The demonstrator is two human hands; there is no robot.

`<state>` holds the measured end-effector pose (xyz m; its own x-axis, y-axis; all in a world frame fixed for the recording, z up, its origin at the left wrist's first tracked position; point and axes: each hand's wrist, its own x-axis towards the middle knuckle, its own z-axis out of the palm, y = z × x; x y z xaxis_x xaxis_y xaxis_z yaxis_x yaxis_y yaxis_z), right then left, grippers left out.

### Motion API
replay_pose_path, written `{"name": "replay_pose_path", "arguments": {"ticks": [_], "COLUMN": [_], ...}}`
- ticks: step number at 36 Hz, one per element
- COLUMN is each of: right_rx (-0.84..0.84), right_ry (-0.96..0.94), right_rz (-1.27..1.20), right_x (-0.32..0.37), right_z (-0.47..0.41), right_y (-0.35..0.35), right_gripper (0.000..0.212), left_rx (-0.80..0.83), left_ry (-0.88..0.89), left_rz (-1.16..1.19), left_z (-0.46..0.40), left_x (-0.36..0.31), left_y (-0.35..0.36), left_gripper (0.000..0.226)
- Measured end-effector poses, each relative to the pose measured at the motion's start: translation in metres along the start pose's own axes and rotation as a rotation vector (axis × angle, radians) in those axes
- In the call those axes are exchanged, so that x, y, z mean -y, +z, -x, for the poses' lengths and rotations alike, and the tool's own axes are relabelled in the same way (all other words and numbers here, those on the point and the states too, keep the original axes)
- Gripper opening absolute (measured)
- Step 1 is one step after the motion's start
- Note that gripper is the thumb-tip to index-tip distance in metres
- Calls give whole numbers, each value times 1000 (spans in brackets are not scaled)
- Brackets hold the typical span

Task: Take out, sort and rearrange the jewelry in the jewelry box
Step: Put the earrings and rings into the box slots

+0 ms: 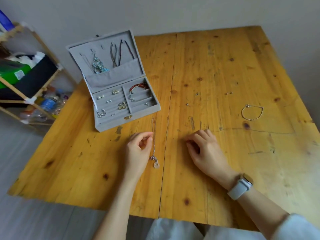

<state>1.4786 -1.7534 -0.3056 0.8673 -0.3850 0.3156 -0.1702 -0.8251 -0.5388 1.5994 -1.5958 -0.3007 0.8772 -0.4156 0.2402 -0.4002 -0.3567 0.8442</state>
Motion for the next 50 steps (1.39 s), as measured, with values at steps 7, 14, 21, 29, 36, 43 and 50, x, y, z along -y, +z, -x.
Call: {"name": "replay_pose_path", "arguments": {"ticks": [7, 14, 21, 29, 36, 43, 50], "right_rx": [-2, -2, -4, 7, -127, -95, 213], "right_ry": [22, 33, 24, -9, 93, 22, -235], "right_rz": [-40, -51, -33, 28, -229, -139, 47], "right_x": [-1, -1, 0, 0, 4, 27, 72], "right_z": [-1, 0, 0, 0, -1, -18, -39], "right_y": [-1, -2, 0, 3, -6, 2, 37], "right_gripper": [15, 17, 16, 15, 22, 23, 24], "left_rx": [41, 5, -117, -67, -78, -149, -224], "left_ry": [113, 136, 51, 54, 112, 97, -58], "left_rz": [-66, -96, -111, -123, -140, -114, -113], "left_z": [-1, 0, -5, -4, -2, -1, 6], "left_x": [5, 9, 18, 24, 25, 22, 39], "left_y": [0, 1, -17, -29, -29, -31, -57], "left_gripper": [26, 30, 30, 32, 37, 32, 19]}}
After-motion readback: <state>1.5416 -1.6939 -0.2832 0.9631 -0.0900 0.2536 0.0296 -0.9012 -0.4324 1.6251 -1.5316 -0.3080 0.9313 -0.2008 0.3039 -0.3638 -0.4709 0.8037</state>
